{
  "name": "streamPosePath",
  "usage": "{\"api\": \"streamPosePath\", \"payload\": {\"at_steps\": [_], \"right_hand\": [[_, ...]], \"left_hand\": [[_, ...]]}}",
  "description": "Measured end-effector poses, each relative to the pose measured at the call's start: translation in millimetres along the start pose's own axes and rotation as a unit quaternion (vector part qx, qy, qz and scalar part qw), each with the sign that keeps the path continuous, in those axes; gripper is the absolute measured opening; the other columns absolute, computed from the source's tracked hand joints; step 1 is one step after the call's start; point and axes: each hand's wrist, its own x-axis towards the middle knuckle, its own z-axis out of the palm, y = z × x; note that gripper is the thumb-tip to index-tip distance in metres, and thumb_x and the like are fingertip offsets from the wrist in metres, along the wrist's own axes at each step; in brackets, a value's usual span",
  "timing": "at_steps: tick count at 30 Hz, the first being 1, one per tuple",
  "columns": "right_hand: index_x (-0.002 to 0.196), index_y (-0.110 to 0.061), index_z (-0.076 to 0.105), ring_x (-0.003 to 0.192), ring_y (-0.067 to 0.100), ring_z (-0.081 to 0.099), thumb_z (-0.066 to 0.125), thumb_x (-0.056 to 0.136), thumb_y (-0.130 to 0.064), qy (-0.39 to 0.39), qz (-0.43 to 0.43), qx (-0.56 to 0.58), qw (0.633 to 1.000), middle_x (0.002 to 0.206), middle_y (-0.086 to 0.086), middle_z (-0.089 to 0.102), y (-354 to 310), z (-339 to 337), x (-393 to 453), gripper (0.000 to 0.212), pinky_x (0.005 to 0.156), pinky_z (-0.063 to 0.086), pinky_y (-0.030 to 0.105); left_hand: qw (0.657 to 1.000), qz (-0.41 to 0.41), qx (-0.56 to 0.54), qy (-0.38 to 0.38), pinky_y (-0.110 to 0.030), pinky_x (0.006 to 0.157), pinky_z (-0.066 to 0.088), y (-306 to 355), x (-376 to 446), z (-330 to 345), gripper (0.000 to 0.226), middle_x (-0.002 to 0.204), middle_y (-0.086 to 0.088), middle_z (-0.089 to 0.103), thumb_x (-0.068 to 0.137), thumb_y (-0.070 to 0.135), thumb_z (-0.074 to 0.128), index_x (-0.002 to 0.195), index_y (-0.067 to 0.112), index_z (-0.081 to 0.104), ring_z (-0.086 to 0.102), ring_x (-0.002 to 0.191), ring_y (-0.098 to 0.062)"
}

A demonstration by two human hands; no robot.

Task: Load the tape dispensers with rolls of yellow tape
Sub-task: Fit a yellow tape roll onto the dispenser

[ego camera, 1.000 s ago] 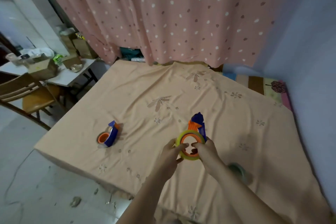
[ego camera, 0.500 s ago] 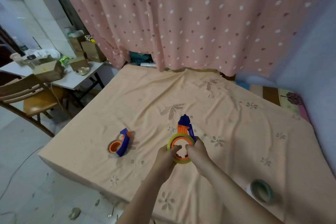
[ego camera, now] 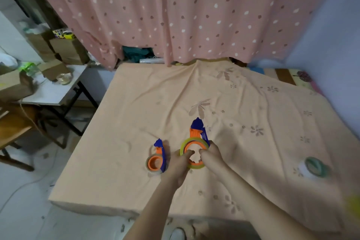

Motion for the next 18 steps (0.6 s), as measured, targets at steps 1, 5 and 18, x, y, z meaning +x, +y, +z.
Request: {"api": "streamPosePath", "payload": {"at_steps": [1, 5, 18], "right_hand": [[0.112, -0.014, 0.058, 0.086, 0.024, 0.063, 0.046, 0.085, 0.001, 0.004, -0.002, 0.002, 1.0, 0.101, 0.009, 0.068, -0.1, 5.9, -3.9, 0.033, 0.075, 0.054, 0.033], [0.113, -0.013, 0.058, 0.084, 0.023, 0.061, 0.046, 0.087, 0.001, 0.005, -0.005, 0.008, 1.0, 0.1, 0.009, 0.067, -0.9, 22.0, -15.3, 0.031, 0.072, 0.049, 0.03], [0.099, -0.02, 0.062, 0.075, 0.014, 0.065, 0.057, 0.083, -0.012, -0.044, -0.01, 0.053, 0.998, 0.083, 0.0, 0.068, -7.7, 90.4, -41.3, 0.019, 0.055, 0.047, 0.023]], "left_hand": [[1.0, 0.0, 0.002, -0.004, -0.032, 0.07, 0.055, 1.2, -1.4, -6.3, 0.005, 0.067, 0.001, 0.071, 0.093, 0.006, 0.061, 0.093, 0.011, 0.065, 0.067, 0.065, -0.014], [1.0, 0.007, -0.003, -0.014, -0.03, 0.064, 0.052, 4.0, -15.6, -26.0, 0.007, 0.063, -0.001, 0.067, 0.092, 0.003, 0.06, 0.089, 0.007, 0.065, 0.063, 0.056, -0.012], [0.999, 0.034, -0.006, 0.005, -0.045, 0.094, 0.055, 17.0, -38.5, -94.7, 0.023, 0.111, -0.025, 0.074, 0.096, 0.004, 0.056, 0.115, -0.001, 0.068, 0.071, 0.097, -0.032]]}}
